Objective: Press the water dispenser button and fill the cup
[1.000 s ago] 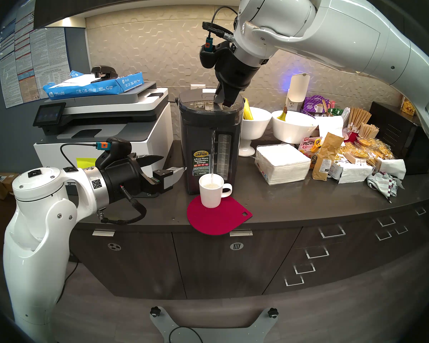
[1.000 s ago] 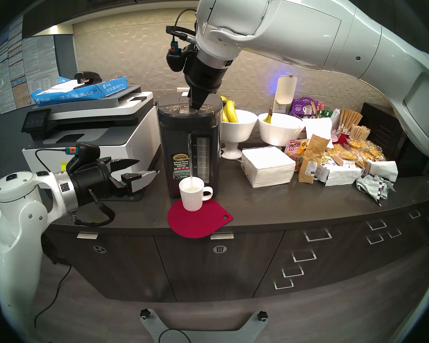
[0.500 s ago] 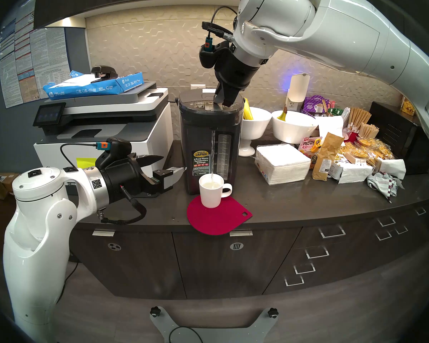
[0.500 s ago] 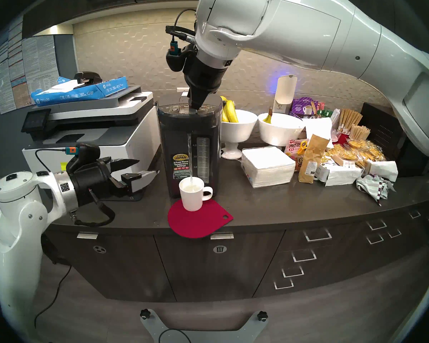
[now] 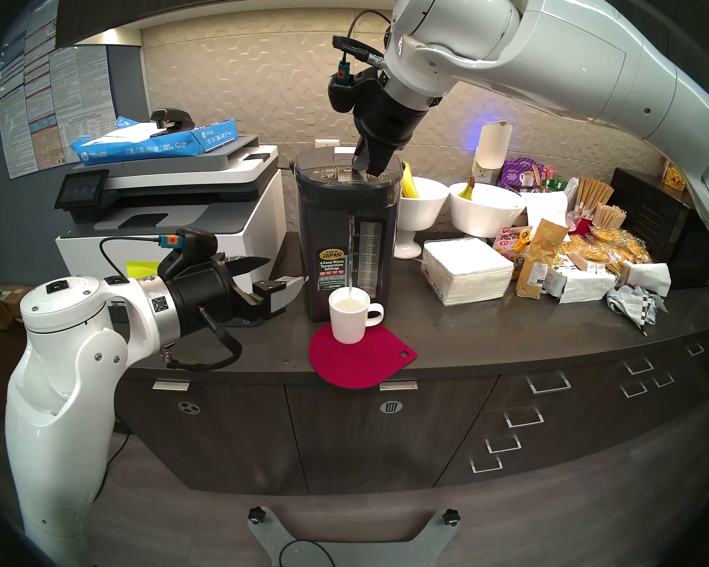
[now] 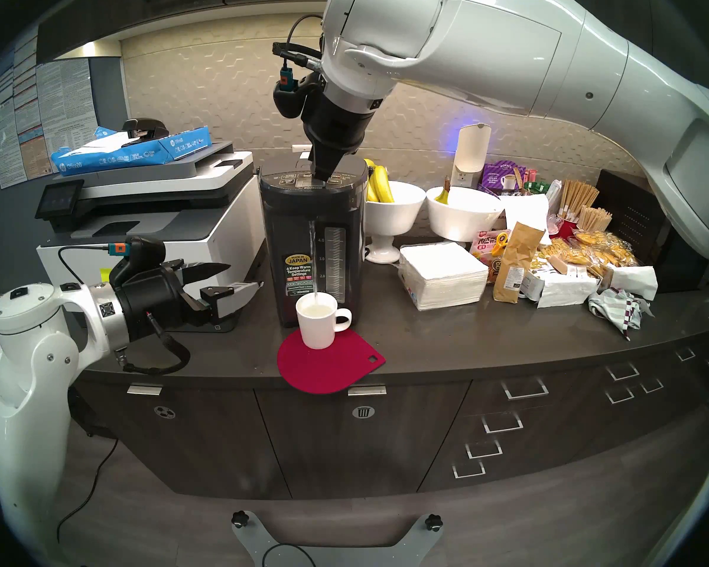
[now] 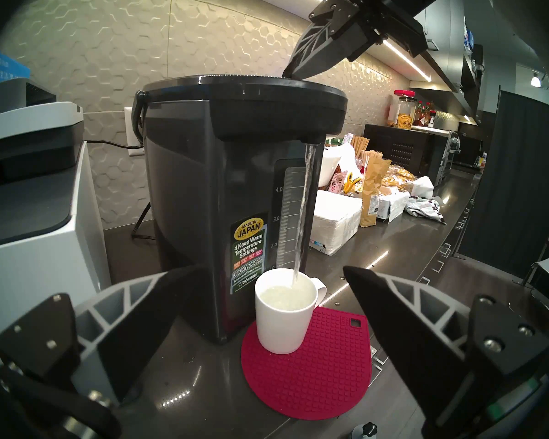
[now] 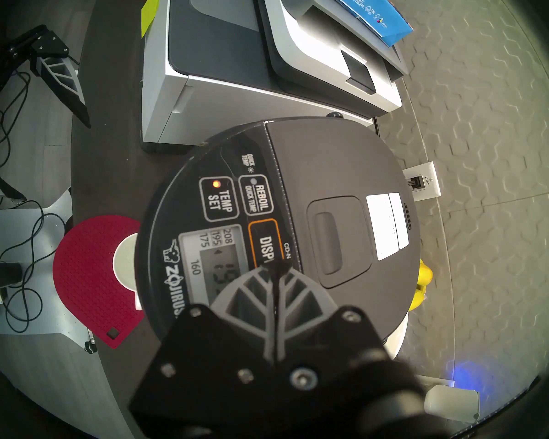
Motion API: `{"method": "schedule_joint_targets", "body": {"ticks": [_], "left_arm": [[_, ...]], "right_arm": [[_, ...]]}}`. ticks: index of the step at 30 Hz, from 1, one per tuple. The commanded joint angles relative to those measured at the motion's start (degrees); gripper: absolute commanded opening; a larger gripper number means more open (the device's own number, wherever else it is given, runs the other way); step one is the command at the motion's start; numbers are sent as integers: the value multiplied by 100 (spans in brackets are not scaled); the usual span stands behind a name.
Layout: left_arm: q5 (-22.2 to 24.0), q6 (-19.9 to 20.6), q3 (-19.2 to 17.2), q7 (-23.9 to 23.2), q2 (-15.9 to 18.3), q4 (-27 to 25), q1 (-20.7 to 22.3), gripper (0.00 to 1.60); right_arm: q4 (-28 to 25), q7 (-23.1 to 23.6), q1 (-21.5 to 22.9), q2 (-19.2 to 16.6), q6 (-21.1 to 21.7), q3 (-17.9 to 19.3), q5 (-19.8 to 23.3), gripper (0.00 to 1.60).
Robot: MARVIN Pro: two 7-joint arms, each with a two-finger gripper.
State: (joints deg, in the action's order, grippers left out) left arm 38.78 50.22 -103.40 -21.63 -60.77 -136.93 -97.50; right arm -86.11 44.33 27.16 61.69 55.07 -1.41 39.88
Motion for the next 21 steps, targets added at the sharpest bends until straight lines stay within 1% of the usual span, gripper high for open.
{"method": "schedule_joint_targets", "body": {"ticks": [1, 13, 21], "left_arm": [[1, -3, -2, -2, 0, -68, 5, 160], [2, -3, -3, -1, 0, -68, 5, 160], [2, -3, -3, -1, 0, -69, 4, 160]], "right_arm": [[-16, 65, -273, 135, -7, -159, 79, 0], [-17, 50, -266, 133, -7, -156, 68, 0], [-72, -38, -270, 82, -7, -113, 62, 0]]}}
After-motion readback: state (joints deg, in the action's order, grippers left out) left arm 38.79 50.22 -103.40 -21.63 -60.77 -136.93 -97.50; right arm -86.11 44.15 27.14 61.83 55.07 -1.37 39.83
